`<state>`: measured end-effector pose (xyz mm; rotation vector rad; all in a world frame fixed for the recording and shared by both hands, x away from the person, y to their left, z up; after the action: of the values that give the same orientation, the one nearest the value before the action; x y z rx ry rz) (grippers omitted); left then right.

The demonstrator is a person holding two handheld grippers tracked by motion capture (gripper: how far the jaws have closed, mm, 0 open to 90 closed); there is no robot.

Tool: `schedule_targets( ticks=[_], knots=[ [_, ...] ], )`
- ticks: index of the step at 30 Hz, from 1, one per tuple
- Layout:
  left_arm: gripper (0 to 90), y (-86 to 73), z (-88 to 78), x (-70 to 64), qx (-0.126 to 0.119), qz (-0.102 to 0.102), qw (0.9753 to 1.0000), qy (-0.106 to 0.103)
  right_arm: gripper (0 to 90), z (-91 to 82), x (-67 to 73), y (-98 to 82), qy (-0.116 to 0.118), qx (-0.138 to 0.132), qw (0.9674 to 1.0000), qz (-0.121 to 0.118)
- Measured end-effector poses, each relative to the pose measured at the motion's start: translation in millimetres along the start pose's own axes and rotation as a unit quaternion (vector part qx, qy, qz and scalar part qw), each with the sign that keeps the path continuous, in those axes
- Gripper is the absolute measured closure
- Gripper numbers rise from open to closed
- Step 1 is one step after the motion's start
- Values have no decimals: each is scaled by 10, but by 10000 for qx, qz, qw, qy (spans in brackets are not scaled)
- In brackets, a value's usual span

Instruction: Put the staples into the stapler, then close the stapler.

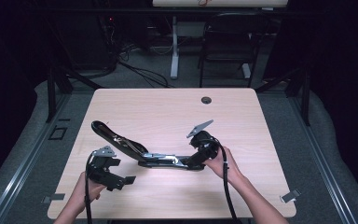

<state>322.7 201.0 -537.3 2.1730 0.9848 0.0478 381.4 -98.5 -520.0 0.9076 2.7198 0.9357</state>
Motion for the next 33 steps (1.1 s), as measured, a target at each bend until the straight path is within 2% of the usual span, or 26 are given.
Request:
schedule_targets(
  ticks=[5, 9, 13, 16, 22, 24, 25, 26, 28, 30, 33],
  knots=[
    [0, 18, -9, 22, -28, -2, 10000, 2, 103, 1, 9, -101, -1, 78, 10000, 35],
    [0, 18, -11, 36, -23, -29, 10000, -4, 103, 38, -22, -116, 1, 96, 9999, 63],
    [0, 12, -39, 60, -25, -21, 9999, 132, 109, 39, -31, -111, -75, 97, 9999, 71],
    [0, 3, -69, 110, -42, -123, 9997, 206, 116, 25, -35, -111, -128, 51, 9999, 97],
    [0, -9, -127, 193, -162, -486, 9984, 249, 132, 0, -70, -101, -270, -67, 9996, 112],
    [0, -8, -147, 223, -190, -578, 9975, 364, 143, 7, -94, -104, -286, -130, 9994, 147],
    [1, -4, -161, 237, -176, -604, 9968, 495, 145, 10, -100, -106, -290, -134, 9994, 152],
    [22, 2, -180, 248, -187, -635, 9957, 642, 150, 15, -107, -108, -302, -147, 9993, 154],
    [172, 6, -216, 275, -289, -749, 9932, 847, 176, 19, -115, -110, -336, -136, 9992, 149],
    [228, -6, -242, 312, -304, -856, 9906, 1025, 241, 22, -122, -103, -505, -131, 9985, 138],
    [311, -16, -275, 354, -394, -1007, 9882, 1087, 292, 35, -112, -74, -743, -122, 9971, 127]
  ],
)
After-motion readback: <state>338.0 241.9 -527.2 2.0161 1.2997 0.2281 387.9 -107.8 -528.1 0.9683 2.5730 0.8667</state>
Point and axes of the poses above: each handheld gripper's, and its own axes: z roughly forward along the jaws, y roughly out of its top, x roughly to its left, the point moved 4 cm from there along z, roughly forward along the jaws, and after that the axes turned 1 degree about -z, right-handed, at the moved point
